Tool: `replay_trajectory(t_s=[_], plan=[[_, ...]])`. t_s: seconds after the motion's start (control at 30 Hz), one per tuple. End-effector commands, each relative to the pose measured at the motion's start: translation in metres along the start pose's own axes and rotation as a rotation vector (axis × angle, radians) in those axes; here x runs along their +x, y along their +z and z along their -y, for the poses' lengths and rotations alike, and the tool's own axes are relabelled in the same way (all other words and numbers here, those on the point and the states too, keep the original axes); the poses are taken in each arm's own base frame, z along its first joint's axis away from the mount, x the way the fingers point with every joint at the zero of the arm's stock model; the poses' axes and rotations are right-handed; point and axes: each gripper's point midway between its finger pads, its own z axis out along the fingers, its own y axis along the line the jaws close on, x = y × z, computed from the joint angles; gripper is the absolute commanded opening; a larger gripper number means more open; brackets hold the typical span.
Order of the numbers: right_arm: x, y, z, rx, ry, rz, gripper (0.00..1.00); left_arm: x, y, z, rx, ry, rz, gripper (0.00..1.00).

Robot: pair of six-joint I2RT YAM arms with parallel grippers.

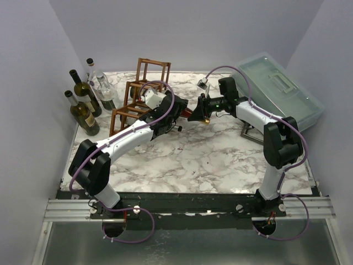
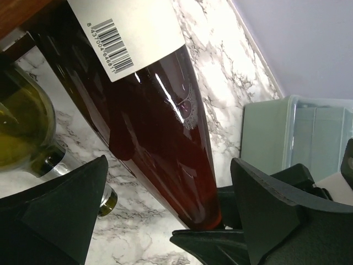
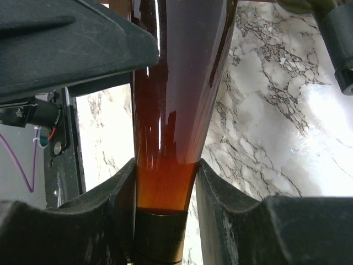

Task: Take the wine bottle off the wine rack
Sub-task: Pick up the wine bottle from the wine rack.

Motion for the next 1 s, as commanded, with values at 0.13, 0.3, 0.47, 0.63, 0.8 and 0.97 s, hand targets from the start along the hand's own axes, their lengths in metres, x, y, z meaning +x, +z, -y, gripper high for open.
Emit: replay_trajectory(t_s=[0.13,0.3,0.47,0.63,0.8,0.97], plan=[[-0.088,-0.032,-0.061,-0.148,-0.356,0.195,0.00,0.003,0.005,0.013,0.004,-0.020,-0.008,0.92],[-0.088,-0.035,-0.068,-0.159,-0.359,0.195,0.00,0.002,0.005,0.016,0.011,-0.022,-0.002,0.89],[-0.090,-0.039,-0.072,-0.158,-0.378,0.205,0.00,0.005,0.006,0.018,0.014,-0.019,-0.013,0.89],[-0.090,-0.041,-0.077,-0.168,-0.351,0.203,0.00,0.008,0.008,0.018,0.014,-0.017,-0.024,0.89],[-0.086,-0.043,-0.079,-0.167,-0.342,0.191,0.00,0.011,0.005,0.021,0.021,-0.023,-0.032,0.89],[-0.084,-0.046,-0.082,-0.165,-0.358,0.191,0.00,0.014,0.004,0.024,0.029,-0.020,-0.041,0.89]])
